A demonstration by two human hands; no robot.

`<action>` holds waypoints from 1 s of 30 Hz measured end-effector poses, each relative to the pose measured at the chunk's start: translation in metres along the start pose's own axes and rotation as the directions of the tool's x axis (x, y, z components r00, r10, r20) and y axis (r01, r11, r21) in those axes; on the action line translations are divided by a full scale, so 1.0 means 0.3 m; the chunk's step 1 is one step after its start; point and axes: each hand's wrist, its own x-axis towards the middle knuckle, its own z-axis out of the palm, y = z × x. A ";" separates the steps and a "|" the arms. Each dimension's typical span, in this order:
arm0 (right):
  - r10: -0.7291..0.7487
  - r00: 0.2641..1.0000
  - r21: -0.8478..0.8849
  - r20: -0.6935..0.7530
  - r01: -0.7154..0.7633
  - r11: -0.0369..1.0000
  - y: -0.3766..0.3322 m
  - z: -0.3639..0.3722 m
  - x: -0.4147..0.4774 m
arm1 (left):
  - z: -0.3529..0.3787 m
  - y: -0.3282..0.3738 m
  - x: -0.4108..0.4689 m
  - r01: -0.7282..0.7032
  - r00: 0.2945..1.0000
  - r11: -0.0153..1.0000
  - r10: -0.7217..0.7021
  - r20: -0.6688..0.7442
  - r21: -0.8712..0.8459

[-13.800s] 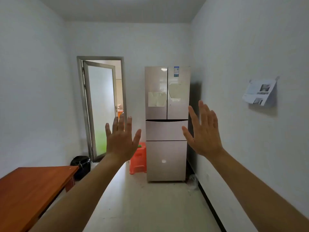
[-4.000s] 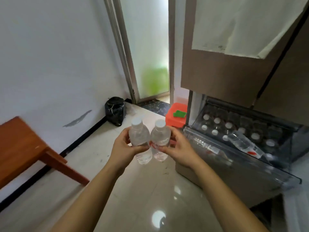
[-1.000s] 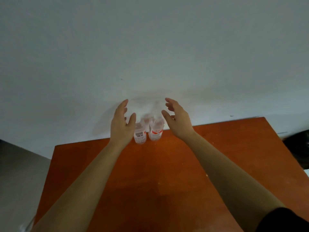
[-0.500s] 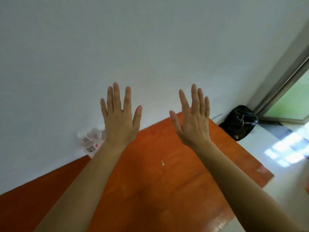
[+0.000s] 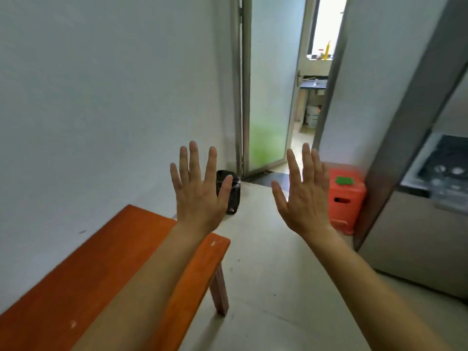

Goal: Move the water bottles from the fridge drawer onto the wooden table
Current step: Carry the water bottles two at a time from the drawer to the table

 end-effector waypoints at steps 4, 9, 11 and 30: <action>0.182 0.983 -0.089 -0.016 -0.183 0.979 0.395 -0.144 -0.038 | 0.180 0.384 0.060 -0.186 0.981 0.978 0.191 0.039 -0.098; 0.307 0.951 -0.197 -0.046 -0.310 0.930 0.796 -0.227 -0.124 | 0.422 0.774 0.143 -0.333 0.929 0.915 0.359 0.086 -0.227; 0.367 0.929 -0.251 -0.035 -0.364 0.897 0.958 -0.234 -0.147 | 0.526 0.935 0.182 -0.365 0.909 0.882 0.406 0.088 -0.298; 0.732 0.658 -0.467 -0.178 -0.711 0.525 2.316 -0.549 -0.102 | 1.238 2.374 0.601 -0.552 0.621 0.622 0.751 0.225 -0.555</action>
